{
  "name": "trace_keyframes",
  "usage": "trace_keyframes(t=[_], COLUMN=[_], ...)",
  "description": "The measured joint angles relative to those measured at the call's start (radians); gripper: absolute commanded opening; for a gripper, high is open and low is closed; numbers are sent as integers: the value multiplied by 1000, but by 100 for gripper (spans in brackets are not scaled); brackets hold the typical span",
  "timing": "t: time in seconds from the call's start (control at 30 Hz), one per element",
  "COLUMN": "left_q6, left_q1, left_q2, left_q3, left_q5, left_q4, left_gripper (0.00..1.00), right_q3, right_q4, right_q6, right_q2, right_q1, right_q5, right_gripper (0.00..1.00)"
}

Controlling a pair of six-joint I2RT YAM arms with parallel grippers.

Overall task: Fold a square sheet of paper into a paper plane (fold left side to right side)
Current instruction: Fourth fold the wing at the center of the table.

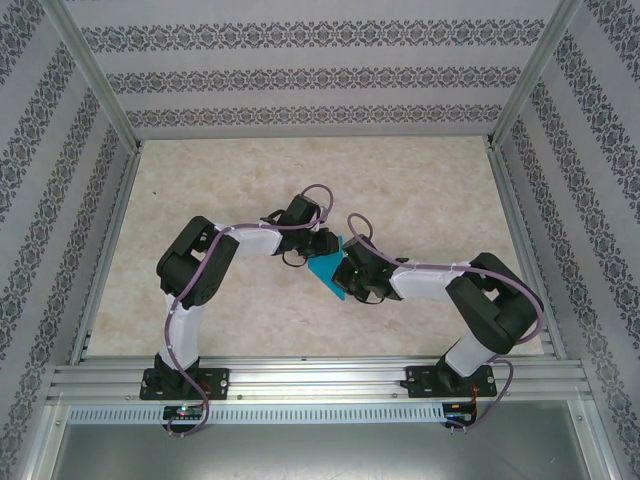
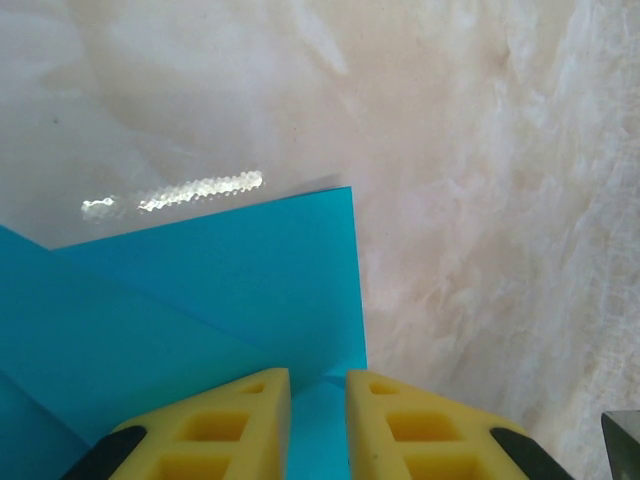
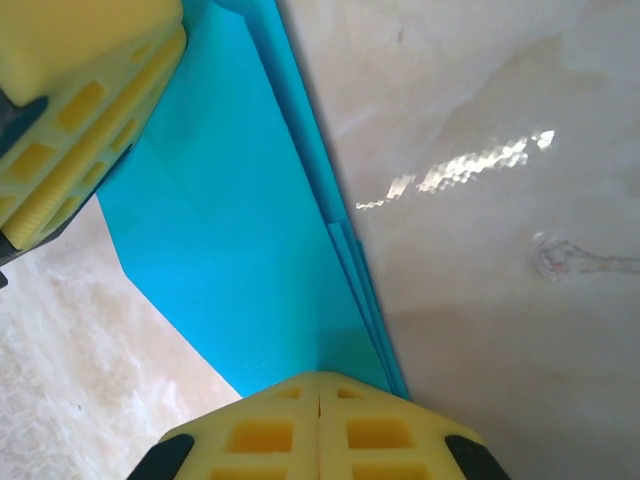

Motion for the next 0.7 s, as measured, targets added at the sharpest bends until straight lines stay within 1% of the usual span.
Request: trace_keyframes(t=[0.7], left_q6=[0], left_q1=[-1], left_q2=[0], left_q3=[0], left_q5=[2], left_q4=[0], left_gripper=[24], right_q3=[-89], right_q4=[11], right_q6=[2], right_q2=[-81], right_q1=[22], right_q5=[-2], right_gripper=[6])
